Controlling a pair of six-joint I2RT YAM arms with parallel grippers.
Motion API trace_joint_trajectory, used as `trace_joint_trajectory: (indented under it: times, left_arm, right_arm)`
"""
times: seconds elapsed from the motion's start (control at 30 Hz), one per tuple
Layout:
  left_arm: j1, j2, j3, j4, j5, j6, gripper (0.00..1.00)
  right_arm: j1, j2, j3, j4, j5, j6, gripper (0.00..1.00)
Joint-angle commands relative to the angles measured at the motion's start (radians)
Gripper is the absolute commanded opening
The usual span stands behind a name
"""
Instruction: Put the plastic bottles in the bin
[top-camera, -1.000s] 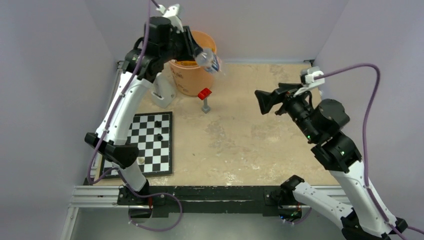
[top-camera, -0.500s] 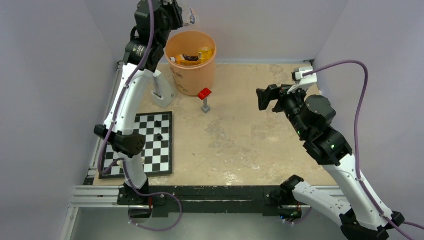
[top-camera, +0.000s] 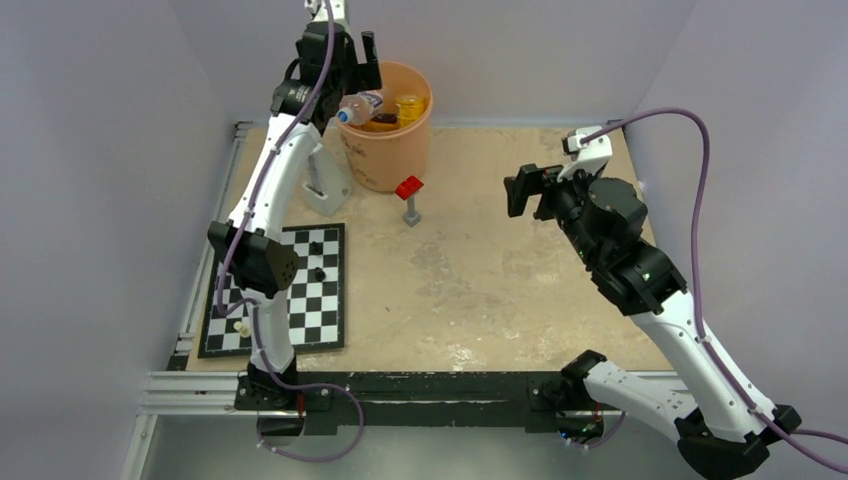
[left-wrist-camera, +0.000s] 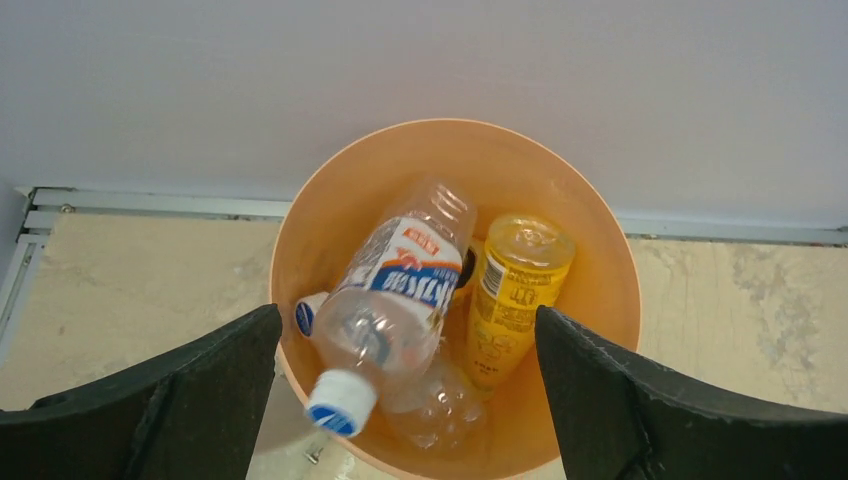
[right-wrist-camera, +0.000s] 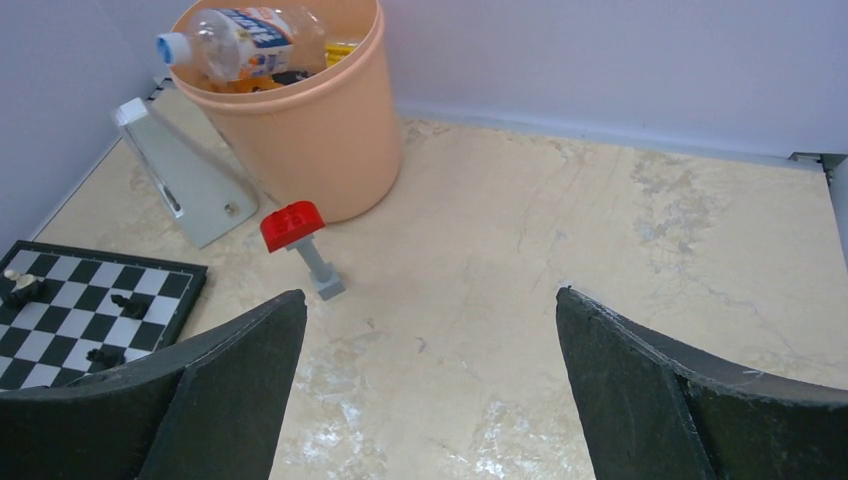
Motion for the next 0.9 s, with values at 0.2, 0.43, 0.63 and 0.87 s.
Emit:
trace_joint_trajectory:
  times: [0.2, 0.43, 0.63, 0.87]
  left_arm:
    - [-0.004, -0.322, -0.115, -0.165, 0.168, -0.039, 1.0]
    - [-0.023, -0.615, -0.485, -0.234, 0.3, -0.116, 1.0]
    - [-0.067, -0.921, -0.876, -0.241, 0.321, -0.187, 1.0]
    - [-0.073, -1.184, -1.259, -0.285, 0.31, -0.212, 1.0]
  right_arm:
    - [0.003, -0.008, -0.003, 0.003, 0.033, 0.064, 0.98]
    - [0.004, 0.01, 0.031, -0.106, 0.14, 0.163, 0.98]
    - [0.004, 0.035, 0.044, -0.228, 0.187, 0.246, 0.98]
    - [0.003, 0.023, -0.017, -0.24, 0.148, 0.28, 0.98]
